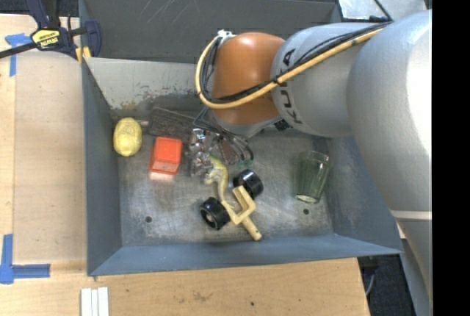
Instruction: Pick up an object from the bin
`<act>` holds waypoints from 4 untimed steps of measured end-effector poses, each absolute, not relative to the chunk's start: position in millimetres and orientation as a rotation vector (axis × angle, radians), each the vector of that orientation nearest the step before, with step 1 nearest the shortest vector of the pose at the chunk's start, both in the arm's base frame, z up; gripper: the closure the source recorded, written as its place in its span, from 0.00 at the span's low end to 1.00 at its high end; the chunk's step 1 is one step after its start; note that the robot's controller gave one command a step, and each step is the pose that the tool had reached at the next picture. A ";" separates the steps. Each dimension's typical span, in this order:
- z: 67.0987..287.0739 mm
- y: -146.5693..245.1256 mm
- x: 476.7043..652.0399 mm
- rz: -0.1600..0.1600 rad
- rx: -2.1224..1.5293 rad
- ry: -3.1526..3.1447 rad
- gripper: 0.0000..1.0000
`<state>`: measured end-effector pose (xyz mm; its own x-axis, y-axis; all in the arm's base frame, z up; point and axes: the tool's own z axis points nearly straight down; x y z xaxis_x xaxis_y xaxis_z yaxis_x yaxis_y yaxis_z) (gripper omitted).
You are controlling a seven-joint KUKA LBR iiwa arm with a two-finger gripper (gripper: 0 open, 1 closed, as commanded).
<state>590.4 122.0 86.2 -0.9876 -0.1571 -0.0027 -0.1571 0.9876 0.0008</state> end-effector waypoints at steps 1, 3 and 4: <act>123.1 105.9 580.3 -0.006 -0.237 3.123 1.00; 149.0 87.2 532.8 0.000 -0.218 3.133 0.00; 84.1 43.9 526.1 0.007 -0.191 3.082 1.00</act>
Offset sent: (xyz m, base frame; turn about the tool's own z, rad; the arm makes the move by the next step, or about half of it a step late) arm -0.0583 -0.0342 0.0623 0.0185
